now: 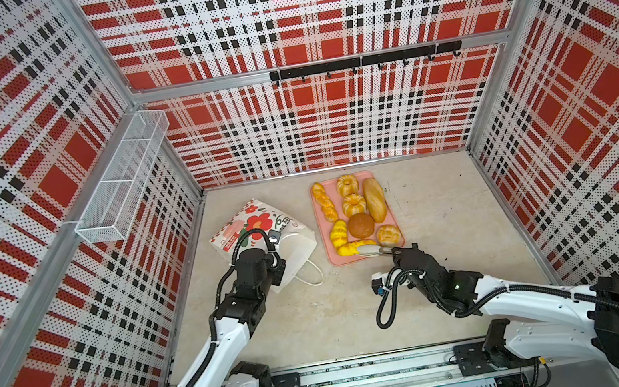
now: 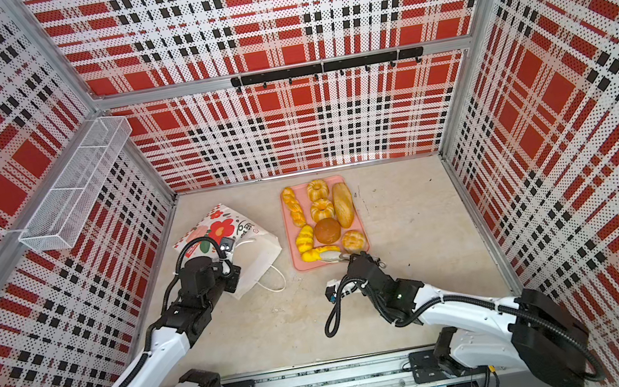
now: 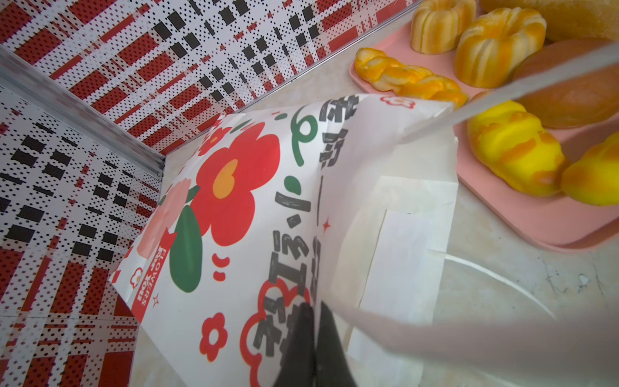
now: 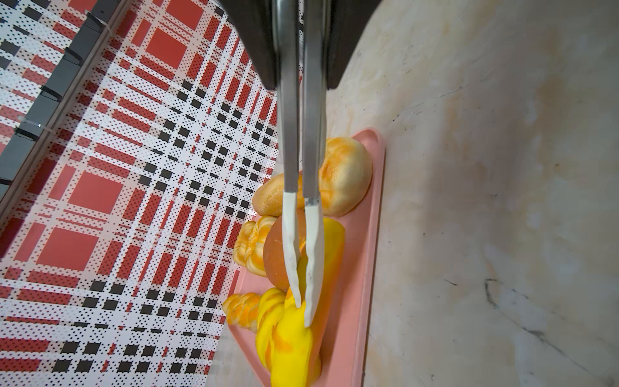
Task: Take the fake bread out of the paper bag
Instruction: 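Carry the yellow bread onto the pink tray with the right tongs, then nudge the yellow bread into place on the tray with the right tongs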
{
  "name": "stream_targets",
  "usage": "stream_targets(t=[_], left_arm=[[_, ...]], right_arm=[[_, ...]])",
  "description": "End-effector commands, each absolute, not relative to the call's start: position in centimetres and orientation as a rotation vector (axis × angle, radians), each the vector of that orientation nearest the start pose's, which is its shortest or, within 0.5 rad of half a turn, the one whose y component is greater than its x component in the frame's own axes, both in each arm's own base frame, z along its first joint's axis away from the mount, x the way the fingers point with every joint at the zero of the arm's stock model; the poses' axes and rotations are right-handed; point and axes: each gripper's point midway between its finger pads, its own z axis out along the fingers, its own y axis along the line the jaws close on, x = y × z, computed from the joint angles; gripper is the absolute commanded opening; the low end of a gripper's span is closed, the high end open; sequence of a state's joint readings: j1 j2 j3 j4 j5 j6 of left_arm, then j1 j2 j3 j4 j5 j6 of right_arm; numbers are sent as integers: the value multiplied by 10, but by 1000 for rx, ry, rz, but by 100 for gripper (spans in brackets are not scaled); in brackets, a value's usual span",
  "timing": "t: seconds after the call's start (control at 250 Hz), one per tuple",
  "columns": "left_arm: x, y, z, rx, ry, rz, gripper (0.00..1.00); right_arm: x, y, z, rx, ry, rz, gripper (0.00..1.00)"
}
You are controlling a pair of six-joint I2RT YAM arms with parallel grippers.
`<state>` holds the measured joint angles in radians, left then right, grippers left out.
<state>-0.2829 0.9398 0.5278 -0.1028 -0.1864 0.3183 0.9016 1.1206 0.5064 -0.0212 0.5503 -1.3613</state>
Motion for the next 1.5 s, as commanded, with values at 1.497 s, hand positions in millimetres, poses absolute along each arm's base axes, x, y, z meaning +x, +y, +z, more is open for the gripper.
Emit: stream_targets(t=[1.497], left_arm=[[318,-67,166,511,2019,168,0]], right_arm=[[227,197,162,-1903,1793,-407,8]])
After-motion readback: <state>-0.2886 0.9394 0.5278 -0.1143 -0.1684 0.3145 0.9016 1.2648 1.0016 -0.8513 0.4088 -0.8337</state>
